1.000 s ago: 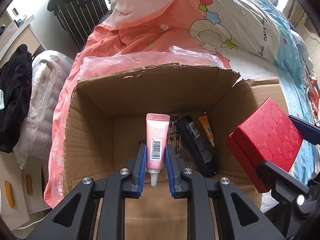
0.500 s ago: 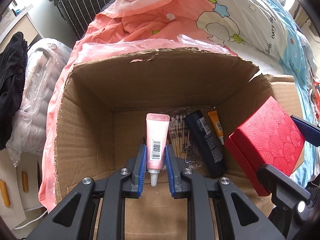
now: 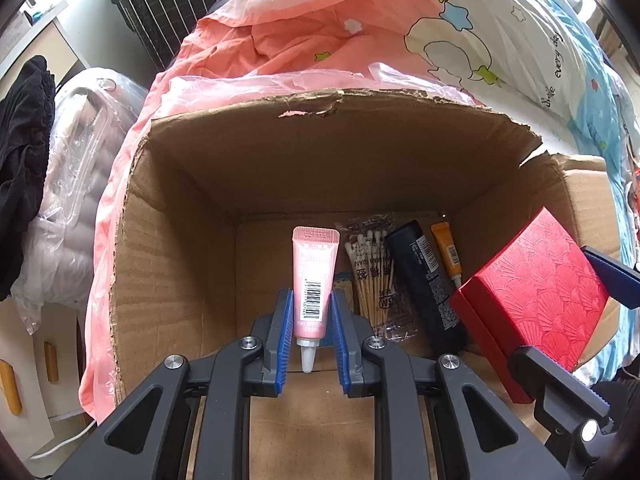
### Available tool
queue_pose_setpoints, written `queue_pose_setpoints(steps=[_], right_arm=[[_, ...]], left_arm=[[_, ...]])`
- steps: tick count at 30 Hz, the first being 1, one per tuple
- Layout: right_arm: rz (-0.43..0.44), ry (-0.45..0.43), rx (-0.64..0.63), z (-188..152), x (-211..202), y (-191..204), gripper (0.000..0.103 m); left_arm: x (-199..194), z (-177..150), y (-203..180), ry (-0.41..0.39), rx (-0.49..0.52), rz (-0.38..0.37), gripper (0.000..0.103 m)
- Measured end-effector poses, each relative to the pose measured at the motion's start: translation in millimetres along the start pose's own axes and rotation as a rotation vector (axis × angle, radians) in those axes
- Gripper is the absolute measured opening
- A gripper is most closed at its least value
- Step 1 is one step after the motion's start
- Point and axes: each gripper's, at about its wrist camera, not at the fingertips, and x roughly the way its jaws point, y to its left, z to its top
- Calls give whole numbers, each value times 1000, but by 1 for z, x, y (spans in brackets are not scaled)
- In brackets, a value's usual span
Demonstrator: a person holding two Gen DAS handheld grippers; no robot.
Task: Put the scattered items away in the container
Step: 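Open both tools to drop the pink tube and red box into the box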
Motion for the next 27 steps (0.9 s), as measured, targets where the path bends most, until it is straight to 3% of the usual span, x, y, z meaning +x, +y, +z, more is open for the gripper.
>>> queue_pose_setpoints(steps=[7, 8, 10, 11, 12, 14, 18, 27], right_arm=[[8, 3, 6, 1, 3, -1, 64], [9, 2, 9, 1, 3, -2, 64], [6, 0, 15, 2, 3, -2, 65], [1, 2, 15, 2, 4, -2, 65], [-19, 12, 15, 2, 6, -2, 67], [-46, 22, 35, 1, 7, -6, 79], [-39, 15, 66, -2, 3, -12, 84], [-63, 21, 56, -6, -3, -12, 84]], left_arm=[[3, -1, 3, 7, -12, 7, 22], [3, -1, 3, 8, -17, 11, 27], [3, -1, 4, 7, -27, 14, 51], [1, -1, 5, -6, -30, 42, 75], [-1, -1, 5, -18, -33, 71, 91], [-4, -1, 6, -42, -39, 126, 102], [-6, -3, 6, -21, -43, 66, 102], [-14, -6, -2, -30, -17, 78, 102]])
